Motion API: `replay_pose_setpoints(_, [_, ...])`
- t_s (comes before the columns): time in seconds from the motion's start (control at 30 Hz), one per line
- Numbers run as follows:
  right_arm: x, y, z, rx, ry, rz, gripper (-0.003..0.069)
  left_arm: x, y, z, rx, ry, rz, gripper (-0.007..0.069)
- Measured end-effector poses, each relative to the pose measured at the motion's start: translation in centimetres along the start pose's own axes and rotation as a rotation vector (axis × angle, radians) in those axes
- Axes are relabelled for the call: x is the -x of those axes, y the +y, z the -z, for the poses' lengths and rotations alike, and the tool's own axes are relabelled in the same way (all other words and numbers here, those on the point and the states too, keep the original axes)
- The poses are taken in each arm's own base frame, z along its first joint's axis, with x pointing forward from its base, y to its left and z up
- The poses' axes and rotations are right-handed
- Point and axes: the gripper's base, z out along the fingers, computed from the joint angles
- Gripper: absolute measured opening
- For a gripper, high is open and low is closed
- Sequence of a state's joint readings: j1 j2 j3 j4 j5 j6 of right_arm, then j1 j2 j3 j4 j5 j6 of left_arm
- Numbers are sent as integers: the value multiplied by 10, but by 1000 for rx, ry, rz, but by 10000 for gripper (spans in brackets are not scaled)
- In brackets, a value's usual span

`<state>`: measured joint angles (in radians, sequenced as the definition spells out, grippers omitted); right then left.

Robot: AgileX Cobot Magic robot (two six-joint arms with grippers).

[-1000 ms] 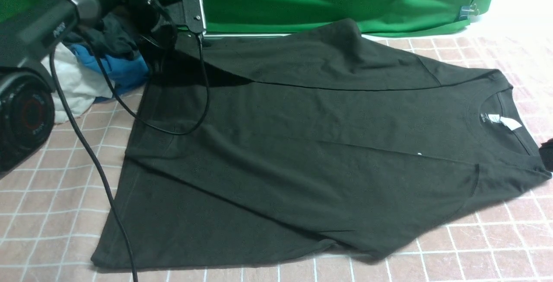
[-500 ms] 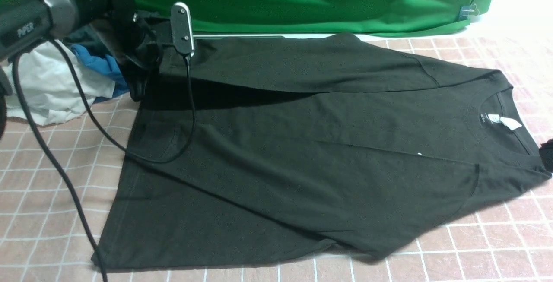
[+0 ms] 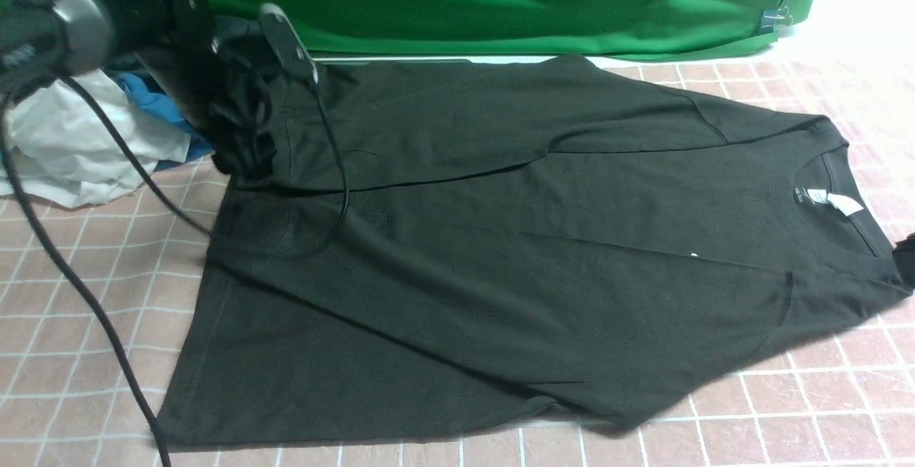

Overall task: Fold a long-sleeved shirt over a pink coffee tablecloth.
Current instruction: 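Fold the left side of the dark shirt inward over its body with the left gripper, then grasp the near edge of the shirt at its hem and shoulder corners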

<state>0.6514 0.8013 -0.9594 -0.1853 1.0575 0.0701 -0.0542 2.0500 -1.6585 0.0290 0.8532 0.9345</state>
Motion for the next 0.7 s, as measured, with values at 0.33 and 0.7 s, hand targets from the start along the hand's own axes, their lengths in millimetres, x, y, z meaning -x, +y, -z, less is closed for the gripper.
replay_pose_setpoints(0.33, [-1,0,0,0,14,11,62,7,-79,97,-140,-44,35,149])
replay_pose_setpoints(0.7, [-17,5,-25,11,38,96,62,-70,-195,73,-410,100,21,162])
